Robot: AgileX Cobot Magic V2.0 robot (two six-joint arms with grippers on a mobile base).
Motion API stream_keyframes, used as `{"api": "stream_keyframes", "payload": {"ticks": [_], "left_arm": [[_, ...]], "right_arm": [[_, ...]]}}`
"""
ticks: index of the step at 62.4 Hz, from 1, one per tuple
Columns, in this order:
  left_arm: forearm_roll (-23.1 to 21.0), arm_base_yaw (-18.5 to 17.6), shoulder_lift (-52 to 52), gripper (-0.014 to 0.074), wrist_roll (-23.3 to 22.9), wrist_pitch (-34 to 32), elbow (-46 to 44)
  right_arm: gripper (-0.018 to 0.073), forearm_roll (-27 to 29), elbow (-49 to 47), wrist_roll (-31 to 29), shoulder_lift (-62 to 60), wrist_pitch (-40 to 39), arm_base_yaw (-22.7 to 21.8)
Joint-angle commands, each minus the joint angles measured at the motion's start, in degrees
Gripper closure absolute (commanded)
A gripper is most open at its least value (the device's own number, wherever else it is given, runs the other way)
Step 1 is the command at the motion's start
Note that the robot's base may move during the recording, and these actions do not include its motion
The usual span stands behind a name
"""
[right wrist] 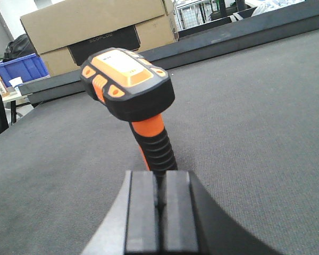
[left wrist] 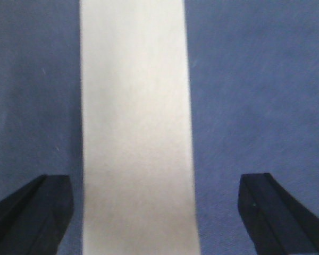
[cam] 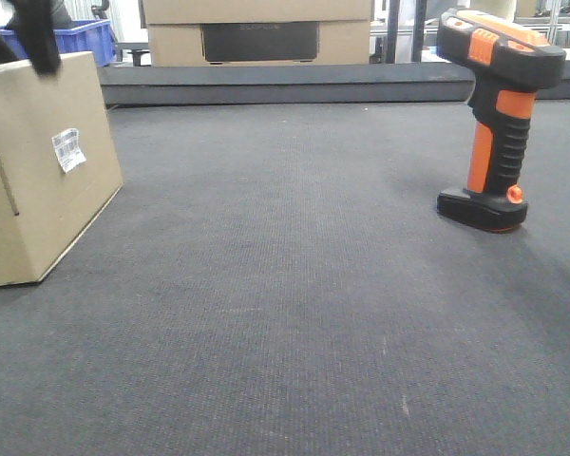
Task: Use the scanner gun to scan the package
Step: 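Lower the box onto the table and open the left gripper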
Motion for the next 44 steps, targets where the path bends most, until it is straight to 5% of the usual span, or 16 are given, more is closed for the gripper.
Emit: {"api": "stream_keyframes", "payload": {"ticks": [1, 7, 13, 20, 26, 34, 44], "left_arm": [[0.01, 0.02, -3.65, 0.0069, -1.02, 0.15, -0.95], [0.01, 0.02, -7.66, 0.0089, -2.08, 0.41, -0.95], [0.01, 0.02, -11.47, 0.0207, -5.01, 1.21, -0.39], [0.13, 0.02, -16.55, 0.0479, -5.24, -1.16, 3.68], [0.41, 0.13, -20.91, 0.0703, -7.1, -4.65, 8.85], [0.32, 2.99, -27.51, 0.0708, -10.92, -11.63, 18.22], [0.31, 8.15, -33.85, 0.0708, -8.24, -15.34, 27.56]], "right_arm": [[0.0721, 0.23, 0.15, -0.5, -0.32, -0.7, 0.04], [0.0721, 0.23, 0.15, -0.5, -0.32, -0.7, 0.04], [0.0721, -0.2, 0.15, -0.5, -0.32, -0.7, 0.04], [0.0721, -0.2, 0.15, -0.63, -0.85, -1.44, 0.04], [0.0721, -0.2, 0.15, -6.33, -2.34, -1.18, 0.04], [0.0721, 3.7, -1.21, -11.69, -5.34, 1.96, 0.04], [0.0721, 10.42, -7.27, -29.0, -9.11, 13.93, -0.08]]}}
